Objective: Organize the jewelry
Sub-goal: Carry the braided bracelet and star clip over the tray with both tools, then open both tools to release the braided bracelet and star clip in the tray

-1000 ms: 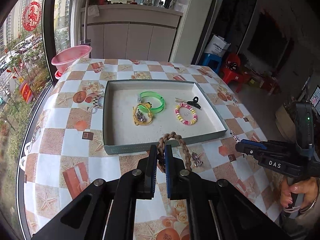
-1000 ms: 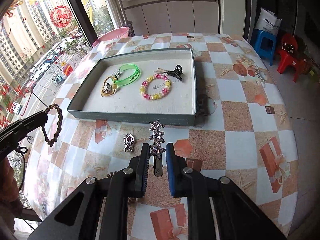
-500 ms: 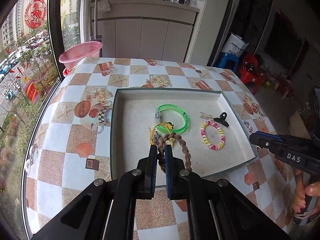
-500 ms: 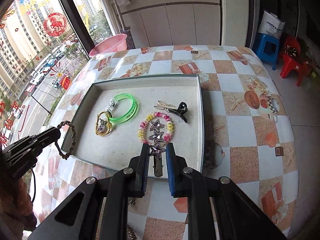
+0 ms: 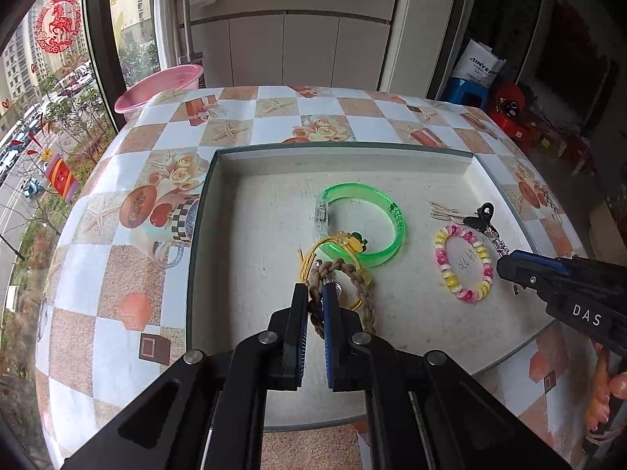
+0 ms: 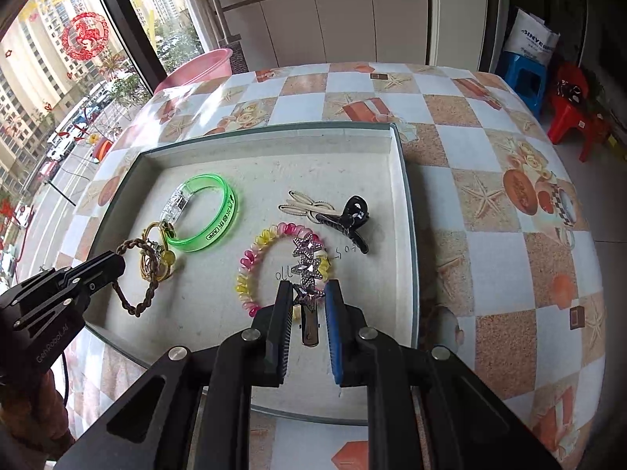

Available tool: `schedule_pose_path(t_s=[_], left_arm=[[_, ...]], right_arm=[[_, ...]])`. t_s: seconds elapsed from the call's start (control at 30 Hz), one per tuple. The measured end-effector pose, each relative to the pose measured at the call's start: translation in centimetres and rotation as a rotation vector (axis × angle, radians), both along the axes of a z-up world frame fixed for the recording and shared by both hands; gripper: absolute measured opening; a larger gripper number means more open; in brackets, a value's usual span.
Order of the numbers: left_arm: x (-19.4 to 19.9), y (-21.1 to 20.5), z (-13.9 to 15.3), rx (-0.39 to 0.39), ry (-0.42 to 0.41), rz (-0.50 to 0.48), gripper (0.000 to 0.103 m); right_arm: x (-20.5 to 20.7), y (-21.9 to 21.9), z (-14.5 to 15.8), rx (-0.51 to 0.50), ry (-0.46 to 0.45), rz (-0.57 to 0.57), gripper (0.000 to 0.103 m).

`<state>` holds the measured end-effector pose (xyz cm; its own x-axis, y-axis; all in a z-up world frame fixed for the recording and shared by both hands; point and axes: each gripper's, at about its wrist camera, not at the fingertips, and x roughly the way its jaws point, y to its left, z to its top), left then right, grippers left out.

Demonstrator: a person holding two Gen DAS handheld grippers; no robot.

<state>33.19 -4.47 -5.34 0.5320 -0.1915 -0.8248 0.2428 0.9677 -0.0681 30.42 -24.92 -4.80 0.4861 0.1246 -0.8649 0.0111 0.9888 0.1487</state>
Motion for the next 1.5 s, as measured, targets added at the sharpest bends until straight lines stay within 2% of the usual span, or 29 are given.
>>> schedule_pose_path(t_s=[0.23, 0.57, 0.73, 0.83, 0.87, 0.9, 0.97, 1.03, 1.1, 1.17, 1.27, 1.43, 1.47, 1.5], left_arm=[[-0.1, -0.7, -1.1, 0.053, -0.007, -0.012, 0.02], [-0.1, -1.2, -2.5, 0.124, -0.002, -0.013, 0.02], [-0.1, -1.3, -2.5, 0.132, 0.001, -0.011, 0.02], [-0.2, -1.4, -2.3, 0.136, -0.008, -0.01, 0.02], [-0.3, -1.5, -2.2, 0.138, -0.014, -0.01, 0.02], [-0.4, -1.6, -2.0, 0.138, -0.019, -0.01, 0.02], [-0.6, -1.7, -1.6, 0.137, -0.031, -0.011, 0.02], [-0.8, -1.8, -1.0, 0.132, -0.044, -0.01, 0.02], [-1.1, -1.9, -0.4, 0.127, -0.058, -0.01, 0.02], [-1.4, -1.9, 0.4, 0.118, -0.083, -0.007, 0.02], [-1.5, -1.8, 1.2, 0.096, -0.105, -0.003, 0.02], [-1.6, -1.5, 1.9, 0.076, -0.101, 0.014, 0.021], [-1.7, -1.4, 2.1, 0.068, -0.099, 0.017, 0.024], [-1.8, -1.3, 2.3, 0.063, -0.101, 0.019, 0.037]], right_arm=[[0.4, 0.1, -1.5, -0.003, 0.026, -0.005, 0.018], [0.2, -0.2, -1.6, 0.031, 0.015, -0.01, 0.019], [0.3, -0.6, -1.7, 0.055, 0.018, -0.01, 0.02], [0.3, -0.8, -1.8, 0.056, 0.026, -0.02, 0.031], [0.3, -0.8, -1.9, 0.055, 0.028, -0.02, 0.041], [0.3, -0.8, -1.9, 0.057, 0.024, -0.018, 0.047], [0.1, -0.7, -1.7, 0.061, 0.015, -0.012, 0.053], [-0.1, -0.9, -1.5, 0.093, 0.004, -0.015, 0.061], [-0.5, -1.3, -0.8, 0.152, -0.027, -0.029, 0.074], [-0.9, -1.9, 0.0, 0.208, -0.063, -0.042, 0.081], [-1.4, -2.4, 1.1, 0.245, -0.092, -0.053, 0.081], [-2.1, -3.2, 2.1, 0.245, -0.111, -0.085, 0.081], [-2.3, -3.4, 2.3, 0.248, -0.113, -0.094, 0.081], [-2.5, -3.7, 2.5, 0.255, -0.113, -0.1, 0.081]])
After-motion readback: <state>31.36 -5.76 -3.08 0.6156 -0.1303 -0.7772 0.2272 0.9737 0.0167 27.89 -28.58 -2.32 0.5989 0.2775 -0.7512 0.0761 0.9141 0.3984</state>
